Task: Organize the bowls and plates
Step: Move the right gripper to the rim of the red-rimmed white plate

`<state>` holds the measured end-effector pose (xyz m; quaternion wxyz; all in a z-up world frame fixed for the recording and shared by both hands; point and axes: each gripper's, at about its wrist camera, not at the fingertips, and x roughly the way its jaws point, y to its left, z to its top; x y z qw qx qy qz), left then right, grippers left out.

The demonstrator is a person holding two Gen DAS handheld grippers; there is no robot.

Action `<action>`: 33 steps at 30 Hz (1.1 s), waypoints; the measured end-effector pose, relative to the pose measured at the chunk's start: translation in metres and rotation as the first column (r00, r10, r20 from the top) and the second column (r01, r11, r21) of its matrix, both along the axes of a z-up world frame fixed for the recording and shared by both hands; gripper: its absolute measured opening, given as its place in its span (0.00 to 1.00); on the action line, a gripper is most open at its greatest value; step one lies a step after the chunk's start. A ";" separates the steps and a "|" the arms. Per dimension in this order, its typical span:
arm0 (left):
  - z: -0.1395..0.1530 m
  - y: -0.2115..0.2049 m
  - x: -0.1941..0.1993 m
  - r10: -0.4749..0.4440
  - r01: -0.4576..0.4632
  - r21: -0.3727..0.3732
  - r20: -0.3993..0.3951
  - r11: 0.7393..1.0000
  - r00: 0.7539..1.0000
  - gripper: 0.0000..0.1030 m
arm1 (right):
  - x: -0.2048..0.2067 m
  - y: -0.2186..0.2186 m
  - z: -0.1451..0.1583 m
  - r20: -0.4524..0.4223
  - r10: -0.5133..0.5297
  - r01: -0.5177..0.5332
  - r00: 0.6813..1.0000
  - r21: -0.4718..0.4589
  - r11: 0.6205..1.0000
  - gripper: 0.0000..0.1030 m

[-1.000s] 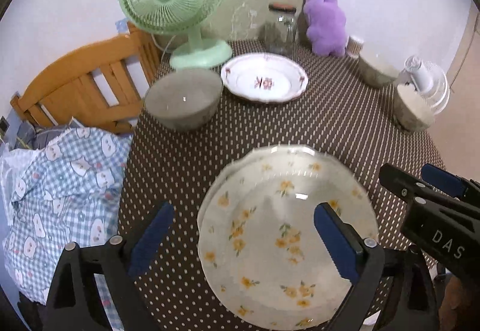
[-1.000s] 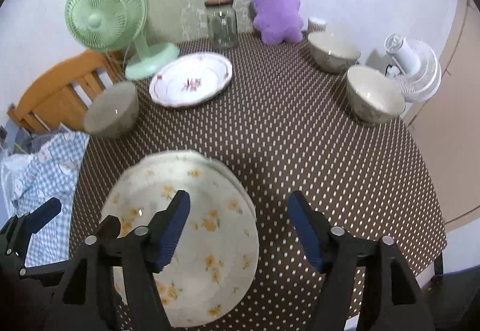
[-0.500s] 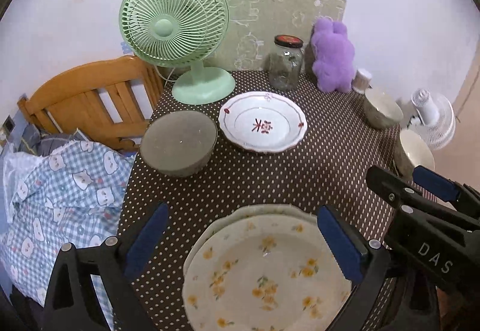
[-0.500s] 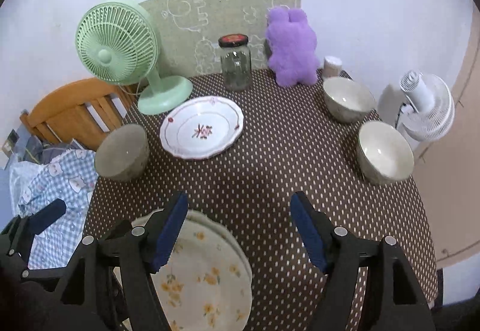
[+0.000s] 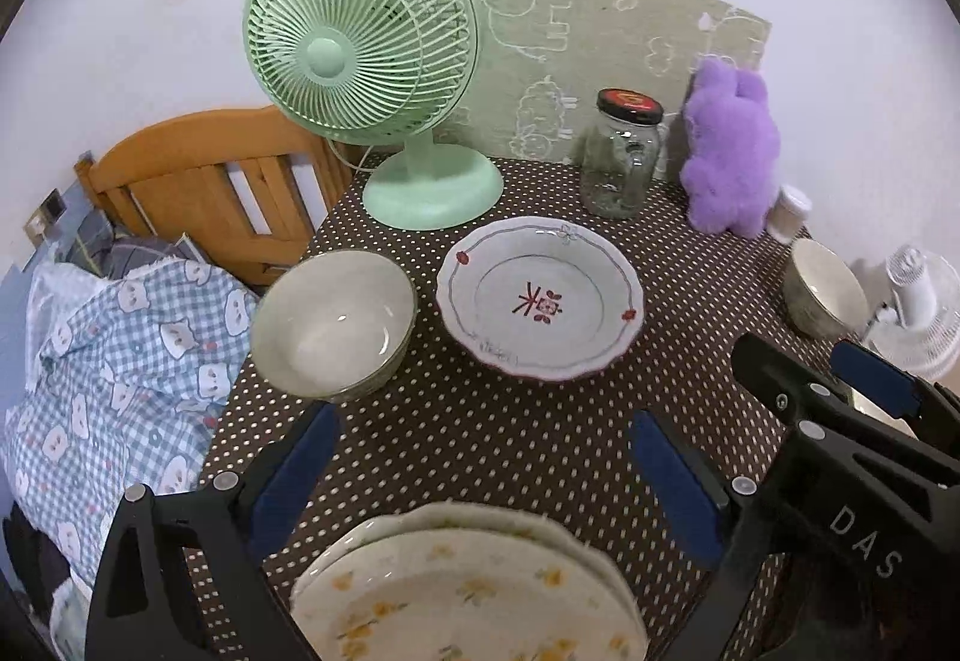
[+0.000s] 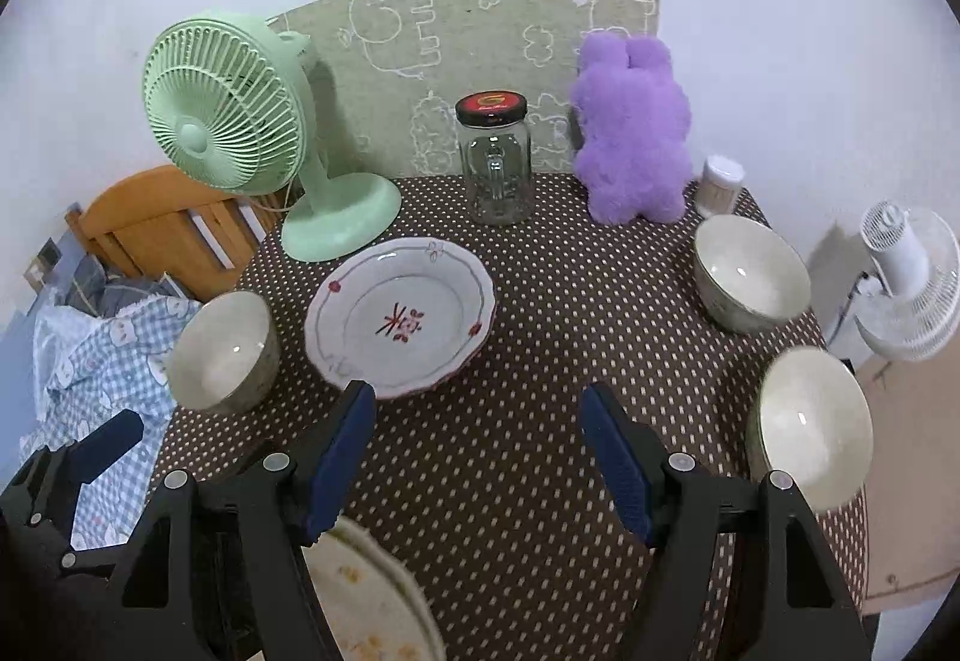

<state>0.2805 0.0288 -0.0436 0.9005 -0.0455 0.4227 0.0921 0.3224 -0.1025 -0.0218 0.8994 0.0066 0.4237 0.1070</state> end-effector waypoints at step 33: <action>-0.105 0.010 0.117 0.199 -0.195 0.039 -0.149 0.980 0.969 0.67 | 0.142 0.022 -0.124 -0.169 0.071 -0.062 0.983 0.053 0.997 0.46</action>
